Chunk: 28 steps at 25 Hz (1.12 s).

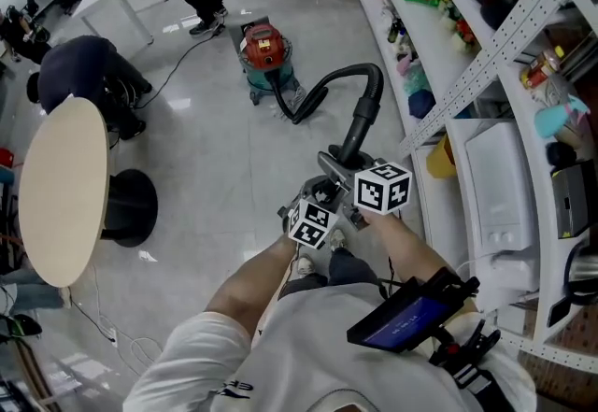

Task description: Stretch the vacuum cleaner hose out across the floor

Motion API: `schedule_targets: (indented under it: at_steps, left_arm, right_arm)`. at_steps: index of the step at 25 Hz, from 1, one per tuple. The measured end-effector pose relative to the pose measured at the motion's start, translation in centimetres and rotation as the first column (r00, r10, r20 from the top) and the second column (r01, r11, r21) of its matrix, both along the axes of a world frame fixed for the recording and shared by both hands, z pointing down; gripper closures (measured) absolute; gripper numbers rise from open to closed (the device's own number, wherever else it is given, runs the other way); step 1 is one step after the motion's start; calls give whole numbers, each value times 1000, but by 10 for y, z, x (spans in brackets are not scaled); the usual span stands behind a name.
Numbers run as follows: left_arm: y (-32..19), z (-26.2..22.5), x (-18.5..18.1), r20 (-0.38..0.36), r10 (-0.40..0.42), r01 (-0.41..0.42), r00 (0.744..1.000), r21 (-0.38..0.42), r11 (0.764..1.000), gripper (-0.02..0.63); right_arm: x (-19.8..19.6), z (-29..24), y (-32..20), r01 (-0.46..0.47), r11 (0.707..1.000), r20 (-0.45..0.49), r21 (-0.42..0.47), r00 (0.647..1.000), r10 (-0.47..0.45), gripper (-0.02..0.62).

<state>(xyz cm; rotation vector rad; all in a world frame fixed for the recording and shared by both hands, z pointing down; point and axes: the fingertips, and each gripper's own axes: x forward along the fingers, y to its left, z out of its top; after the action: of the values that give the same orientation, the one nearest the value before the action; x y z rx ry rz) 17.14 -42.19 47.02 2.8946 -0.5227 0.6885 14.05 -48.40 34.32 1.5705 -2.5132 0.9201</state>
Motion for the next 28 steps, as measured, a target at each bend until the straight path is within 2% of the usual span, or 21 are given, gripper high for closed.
schedule_targets:
  at_steps: [8,15,22,28]
  left_arm:
    - [58,8,2,14,-66,66,998,-4,998,469]
    - [142,7,27,4,-161,160,987,20,987,469]
    - [231,6,40,-7,-212,212,977,9,977,472]
    - [277,16,15,8,-282,282,959,-32,959,474]
  right_arm:
    - [-2,8,60,74,997,-8,-14,997,-74,451]
    - [11,5,153,197,980,-46,19,979,-196,451]
    - [2,7,241,344,939,-88,12,936,-342,451]
    - [-40,19,290,461,887,-115,-25,880,-461,451]
